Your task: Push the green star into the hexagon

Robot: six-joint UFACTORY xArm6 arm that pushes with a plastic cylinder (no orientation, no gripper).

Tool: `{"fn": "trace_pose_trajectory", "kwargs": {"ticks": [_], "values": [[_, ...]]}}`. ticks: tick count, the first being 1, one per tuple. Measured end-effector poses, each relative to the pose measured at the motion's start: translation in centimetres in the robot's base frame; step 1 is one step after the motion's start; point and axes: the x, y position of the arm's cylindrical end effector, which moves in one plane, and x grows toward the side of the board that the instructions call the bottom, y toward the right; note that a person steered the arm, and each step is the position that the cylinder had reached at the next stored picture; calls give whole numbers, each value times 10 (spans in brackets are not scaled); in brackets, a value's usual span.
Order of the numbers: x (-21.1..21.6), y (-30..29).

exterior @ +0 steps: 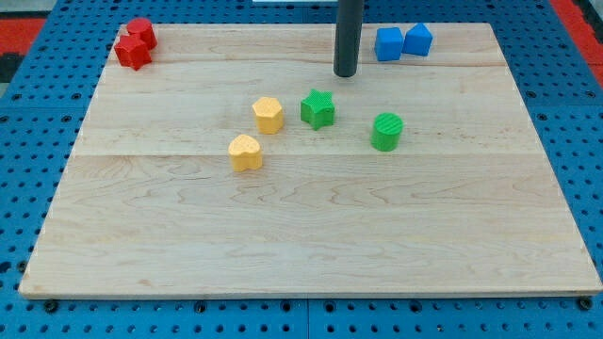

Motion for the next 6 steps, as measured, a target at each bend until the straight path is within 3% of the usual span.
{"fn": "trace_pose_trajectory", "kwargs": {"ticks": [2, 3, 5, 6], "values": [[39, -4], [82, -32], [72, -38], [25, -39]]}}
